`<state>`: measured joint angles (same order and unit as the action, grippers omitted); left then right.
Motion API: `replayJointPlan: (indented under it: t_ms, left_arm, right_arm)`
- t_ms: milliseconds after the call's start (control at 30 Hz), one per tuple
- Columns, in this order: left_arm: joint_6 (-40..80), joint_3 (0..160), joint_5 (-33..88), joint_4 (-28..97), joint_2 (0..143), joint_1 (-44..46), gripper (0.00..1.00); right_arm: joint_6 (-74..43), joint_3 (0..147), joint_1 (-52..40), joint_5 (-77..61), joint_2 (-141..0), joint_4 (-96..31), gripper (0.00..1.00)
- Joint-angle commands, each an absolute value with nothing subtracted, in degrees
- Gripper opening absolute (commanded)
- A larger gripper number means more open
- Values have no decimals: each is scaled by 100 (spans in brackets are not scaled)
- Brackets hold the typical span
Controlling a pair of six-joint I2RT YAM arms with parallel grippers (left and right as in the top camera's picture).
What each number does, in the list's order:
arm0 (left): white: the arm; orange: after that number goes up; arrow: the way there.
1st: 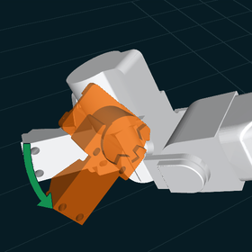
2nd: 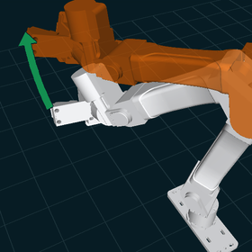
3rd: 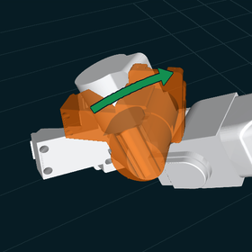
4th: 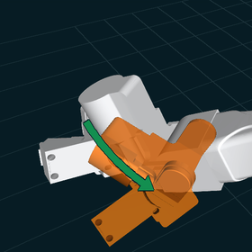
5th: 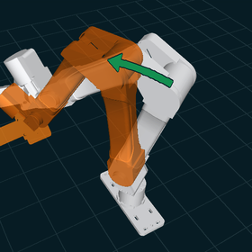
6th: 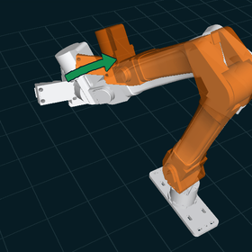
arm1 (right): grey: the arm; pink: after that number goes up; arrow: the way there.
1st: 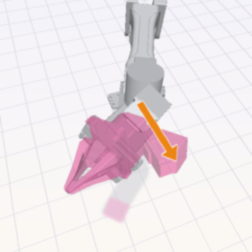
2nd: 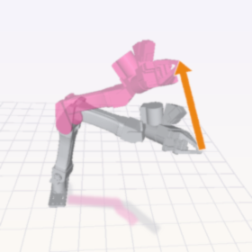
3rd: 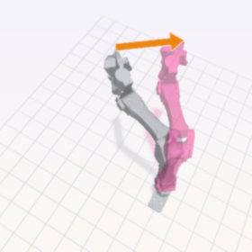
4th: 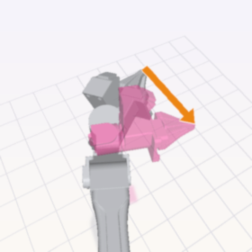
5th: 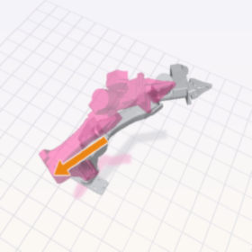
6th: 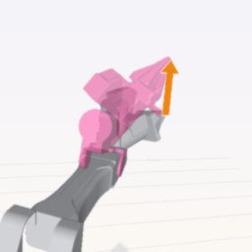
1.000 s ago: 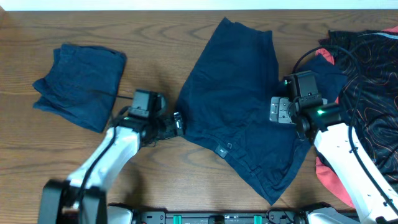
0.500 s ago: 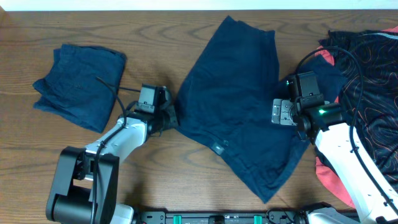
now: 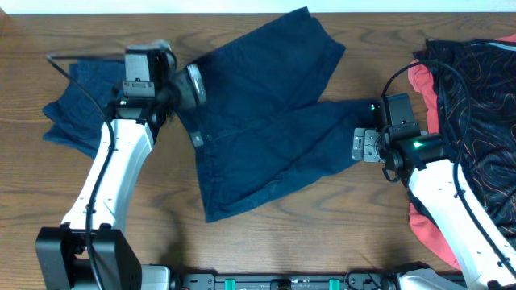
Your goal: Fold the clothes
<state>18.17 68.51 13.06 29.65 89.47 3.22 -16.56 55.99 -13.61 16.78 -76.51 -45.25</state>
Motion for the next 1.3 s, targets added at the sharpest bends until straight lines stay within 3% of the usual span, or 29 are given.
replayJointPlan:
  t_ms: [0,100,233,367,533,667,733,833,900,1000,1267]
  left_arm:
    - [1787,6726,1756,4178,9061,440,98]
    - [1791,6604,1758,5317,9061,582,98]
    - [1863,6219,1758,5811,9061,849,98]
    - [2320,5686,1848,5723,9061,1096,98]
    - [2528,4982,2926,5022,9061,1317,98]
    - [2978,4493,2912,4449,9061,1385,96]
    - [3035,4320,2904,4263,9061,1385,90]
    - [3035,4222,2440,4270,9061,1385,66]
    - [3033,4222,2104,4351,9061,1385,59]
    - [3028,4222,1984,4407,9061,1385,58]
    - [3028,4222,1981,4425,9061,1385,59]
  right_arm:
    - [-1715,5636,-1286,1780,-7599,-4451,99]
    - [-1883,5636,-1153,1780,-7603,-4270,98]
    - [-2228,5636,-858,1557,-7695,-3913,91]
    - [-2226,5636,-646,1076,-7874,-3837,92]
    - [-2226,5634,-617,1026,-7990,-3944,94]
    - [-2224,5634,-617,1024,-7990,-3944,93]
    - [-2220,5634,-617,1024,-7990,-3942,90]
    - [-2204,5634,-617,945,-8003,-3916,83]
    - [-2204,5634,-617,578,-8042,-3870,73]
    - [-2246,5634,-617,-16,-8224,-3881,65]
    - [-2692,5948,-617,-703,-9251,-3487,70]
